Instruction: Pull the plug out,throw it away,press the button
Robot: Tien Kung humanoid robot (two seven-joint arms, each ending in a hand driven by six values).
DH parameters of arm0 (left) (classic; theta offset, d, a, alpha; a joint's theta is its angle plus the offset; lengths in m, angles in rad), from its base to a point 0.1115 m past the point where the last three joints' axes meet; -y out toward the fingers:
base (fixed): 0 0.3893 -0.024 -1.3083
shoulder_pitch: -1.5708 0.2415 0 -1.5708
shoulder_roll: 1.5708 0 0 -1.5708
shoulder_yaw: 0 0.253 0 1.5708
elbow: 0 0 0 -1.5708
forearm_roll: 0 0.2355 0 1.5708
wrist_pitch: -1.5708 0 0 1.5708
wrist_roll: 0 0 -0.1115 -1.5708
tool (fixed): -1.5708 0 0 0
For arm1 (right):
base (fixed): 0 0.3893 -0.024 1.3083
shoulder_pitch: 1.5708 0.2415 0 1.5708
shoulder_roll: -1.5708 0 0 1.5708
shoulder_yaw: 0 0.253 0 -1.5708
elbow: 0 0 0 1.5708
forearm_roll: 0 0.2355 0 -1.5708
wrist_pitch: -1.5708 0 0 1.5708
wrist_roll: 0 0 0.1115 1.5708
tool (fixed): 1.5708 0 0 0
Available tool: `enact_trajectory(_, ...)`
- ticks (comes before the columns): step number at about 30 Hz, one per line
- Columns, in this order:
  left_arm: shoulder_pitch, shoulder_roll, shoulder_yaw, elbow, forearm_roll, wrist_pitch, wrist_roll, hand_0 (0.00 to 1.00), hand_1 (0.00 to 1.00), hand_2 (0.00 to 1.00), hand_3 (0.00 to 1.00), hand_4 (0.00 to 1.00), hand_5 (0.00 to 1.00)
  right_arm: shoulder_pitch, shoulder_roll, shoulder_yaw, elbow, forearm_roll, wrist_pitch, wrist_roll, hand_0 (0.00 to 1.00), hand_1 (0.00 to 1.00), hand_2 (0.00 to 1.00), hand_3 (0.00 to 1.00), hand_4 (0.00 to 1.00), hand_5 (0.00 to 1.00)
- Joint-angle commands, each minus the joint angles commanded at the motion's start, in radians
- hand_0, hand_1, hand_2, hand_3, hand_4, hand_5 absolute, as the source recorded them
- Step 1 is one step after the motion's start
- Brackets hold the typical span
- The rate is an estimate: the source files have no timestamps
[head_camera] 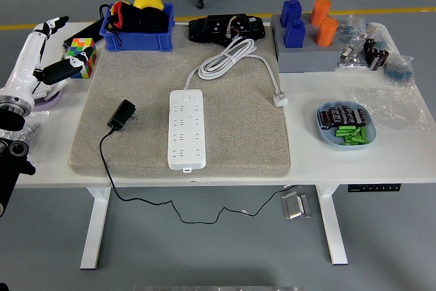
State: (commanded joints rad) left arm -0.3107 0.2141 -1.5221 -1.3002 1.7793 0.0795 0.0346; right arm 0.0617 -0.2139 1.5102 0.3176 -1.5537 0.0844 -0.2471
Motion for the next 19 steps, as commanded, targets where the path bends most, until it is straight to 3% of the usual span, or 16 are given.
enact_trajectory(19, -0.004, 0.002, 0.011, 0.002, -0.002, -0.001, 0.001, 0.944, 0.957, 0.918, 0.889, 0.776, 0.360, 0.001, -0.005, -0.008, -0.001, 0.004, 0.000, 0.000, 0.767, 0.729, 0.724, 0.713, 0.883, 0.658)
